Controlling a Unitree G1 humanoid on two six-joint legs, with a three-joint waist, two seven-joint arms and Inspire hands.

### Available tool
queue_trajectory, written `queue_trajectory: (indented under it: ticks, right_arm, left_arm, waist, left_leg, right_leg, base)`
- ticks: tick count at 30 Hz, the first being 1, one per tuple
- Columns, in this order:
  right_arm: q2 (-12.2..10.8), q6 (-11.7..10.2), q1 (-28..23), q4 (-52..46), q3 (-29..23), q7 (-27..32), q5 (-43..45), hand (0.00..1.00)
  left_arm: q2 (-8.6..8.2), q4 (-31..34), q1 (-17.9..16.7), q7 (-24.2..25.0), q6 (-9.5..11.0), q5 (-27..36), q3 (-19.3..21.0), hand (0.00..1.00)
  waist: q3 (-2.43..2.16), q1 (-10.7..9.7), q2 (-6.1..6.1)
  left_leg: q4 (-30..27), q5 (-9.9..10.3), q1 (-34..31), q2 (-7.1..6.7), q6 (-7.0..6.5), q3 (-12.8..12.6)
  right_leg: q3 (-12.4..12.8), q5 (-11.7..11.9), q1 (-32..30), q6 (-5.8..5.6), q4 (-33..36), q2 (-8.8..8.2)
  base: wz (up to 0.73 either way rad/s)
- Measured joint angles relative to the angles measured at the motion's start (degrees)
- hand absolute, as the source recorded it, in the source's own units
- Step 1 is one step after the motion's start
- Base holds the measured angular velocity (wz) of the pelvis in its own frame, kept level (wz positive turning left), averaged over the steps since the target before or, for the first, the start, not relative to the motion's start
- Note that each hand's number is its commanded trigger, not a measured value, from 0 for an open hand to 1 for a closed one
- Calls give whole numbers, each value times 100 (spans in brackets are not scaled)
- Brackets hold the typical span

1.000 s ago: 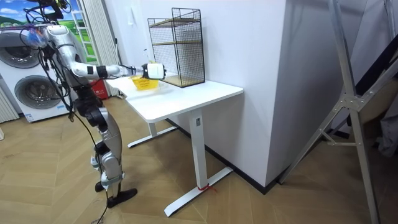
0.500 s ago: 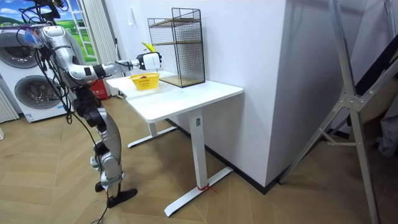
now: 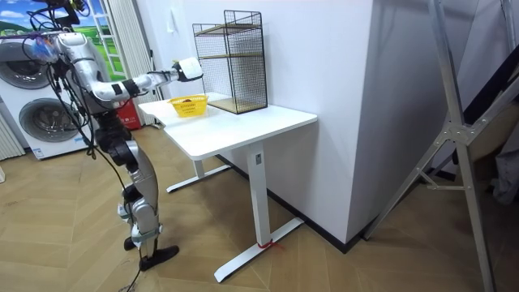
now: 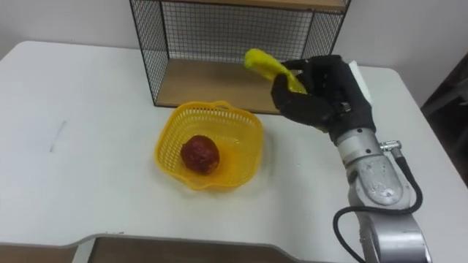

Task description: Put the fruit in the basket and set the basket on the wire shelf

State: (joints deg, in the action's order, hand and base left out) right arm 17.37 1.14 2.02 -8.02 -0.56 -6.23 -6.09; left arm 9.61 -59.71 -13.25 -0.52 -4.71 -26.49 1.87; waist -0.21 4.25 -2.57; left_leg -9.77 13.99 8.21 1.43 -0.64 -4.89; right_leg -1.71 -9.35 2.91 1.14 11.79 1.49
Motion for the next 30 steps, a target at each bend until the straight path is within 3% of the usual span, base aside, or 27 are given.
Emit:
queue_trajectory:
  ticks: [3,7,18,19,20,21,22,30]
  right_arm:
    - [28,1,159,-7,140,-33,323,100]
    - [26,1,291,-21,186,-132,588,100]
    - [32,24,366,-19,652,-515,1007,100]
    - [31,24,366,-19,679,-564,1058,94]
    - [32,24,366,-19,697,-609,1098,50]
    - [33,24,366,-19,705,-636,1112,28]
    - [34,26,366,-19,721,-684,1134,0]
    - [36,28,361,-16,828,-1037,1579,0]
  left_arm:
    - [11,1,16,-6,-2,1,-5,0]
    - [12,2,18,-2,-7,-1,-5,0]
    - [54,5,38,145,-41,1,-106,0]
    - [58,4,48,177,-41,1,-109,0]
    - [64,4,45,229,-42,1,-109,0]
    - [64,3,39,243,-44,1,-111,0]
    - [64,3,30,254,-52,1,-135,0]
    - [76,4,74,469,-66,-1,-156,0]
  waist:
    - [31,57,-57]
    - [23,89,-112]
    - [35,140,-88]
    - [34,148,-89]
    - [33,153,-91]
    - [32,153,-93]
    - [31,155,-95]
    - [25,175,-101]
  left_leg:
    - [12,0,-10,5,0,21]
    - [13,0,-41,5,0,38]
    - [5,0,-53,14,1,72]
    - [4,1,-55,14,1,75]
    - [2,1,-59,14,1,82]
    - [0,1,-62,13,1,87]
    - [-3,1,-68,11,1,96]
    - [-4,1,-60,9,1,85]
  right_leg:
    - [1,0,-3,0,-5,8]
    - [-23,0,-9,0,-10,8]
    - [-42,3,-9,5,-12,13]
    - [-45,4,-9,6,-12,13]
    - [-48,4,-8,7,-11,12]
    - [-52,4,-8,7,-12,11]
    - [-60,4,-8,7,-12,9]
    - [-65,4,-1,7,-13,4]
  base:
    - [0]
    - [5]
    - [0]
    - [0]
    - [0]
    - [3]
    - [0]
    - [0]
